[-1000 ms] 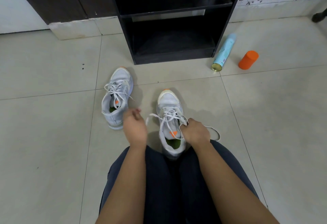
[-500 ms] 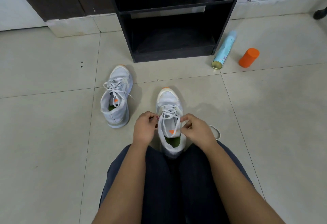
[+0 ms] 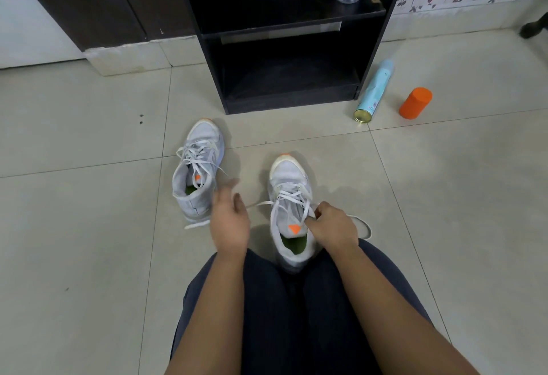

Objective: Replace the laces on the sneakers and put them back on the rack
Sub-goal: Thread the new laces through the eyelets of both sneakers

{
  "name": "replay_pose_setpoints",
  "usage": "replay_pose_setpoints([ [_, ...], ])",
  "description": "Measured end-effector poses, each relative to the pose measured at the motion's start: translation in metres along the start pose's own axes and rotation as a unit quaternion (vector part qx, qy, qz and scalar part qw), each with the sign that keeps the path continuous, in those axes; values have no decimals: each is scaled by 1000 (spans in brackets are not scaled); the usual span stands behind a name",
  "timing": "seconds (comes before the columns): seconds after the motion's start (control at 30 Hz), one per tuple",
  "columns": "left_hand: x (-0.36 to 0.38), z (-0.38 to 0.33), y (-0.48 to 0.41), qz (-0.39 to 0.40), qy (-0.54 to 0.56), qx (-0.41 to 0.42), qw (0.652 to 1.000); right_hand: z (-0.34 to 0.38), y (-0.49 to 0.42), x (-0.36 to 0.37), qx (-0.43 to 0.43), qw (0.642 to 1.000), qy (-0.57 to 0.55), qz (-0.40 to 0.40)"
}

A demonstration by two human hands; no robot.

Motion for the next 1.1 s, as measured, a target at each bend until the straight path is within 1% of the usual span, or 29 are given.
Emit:
replay_pose_setpoints([
  [0.03,21,-4,5,88,-11,12,996,-1,-1,1,1,1000,-2,-1],
  [0.07,39,-8,11,159,-29,16,987,-2,-1,0,4,1000,-6,-2],
  [0.1,50,-10,14,198,-59,17,978,-3,-2,1,6,1000,-8,-1],
  [0.13,52,-12,14,197,-76,23,977,-4,-2,1,9,1000,-9,1],
  [0.17,48,-13,12,166,-70,18,983,-4,-2,0,11,1000,-10,2],
  [0.2,38,-11,7,118,-42,-2,992,-5,-3,0,13,1000,-10,1],
  [0.23,23,-5,2,59,-11,-44,997,-5,-3,0,15,1000,-9,0],
  [0.3,-5,16,-4,-50,32,-128,990,-6,-5,0,18,1000,-8,-4],
  [0.33,-14,24,-7,-80,19,-129,988,-6,-5,0,18,1000,-9,-5],
  [0.37,-16,23,-8,-73,-4,-104,992,-5,-5,1,16,1000,-10,-4],
  [0.4,-10,18,-8,-39,-19,-63,997,-5,-5,2,12,1000,-10,-3],
  [0.47,20,-1,0,66,-22,17,997,-4,-5,3,6,1000,-9,0],
  [0.53,45,-17,9,156,-79,57,983,-4,-5,3,3,1000,-7,0],
  [0.57,50,-20,11,172,-107,60,977,-4,-5,2,4,1000,-7,-1],
  [0.63,47,-19,8,161,-120,49,978,-5,-6,2,7,1000,-7,-1],
  [0.7,43,-16,5,170,-104,48,979,-6,-6,2,7,1000,-9,-2],
  [0.83,44,-26,11,200,-121,80,969,-5,-6,2,9,1000,-8,-3],
  [0.93,48,-34,14,199,-156,89,964,-4,-6,2,7,1000,-3,-3],
  [1.0,48,-40,15,191,-179,113,958,-4,-6,2,8,1000,1,-1],
  [1.1,47,-39,13,183,-175,128,959,-4,-6,2,7,1000,1,-1],
])
Point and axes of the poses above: each hand's wrist, its own y-axis away from the middle knuckle, its own x-axis out of the palm, z = x × y, the point moved 8 cm from there along -y, towards the middle knuckle, and after that the axes turned 3 degrees about -y, right-handed, at the moved point
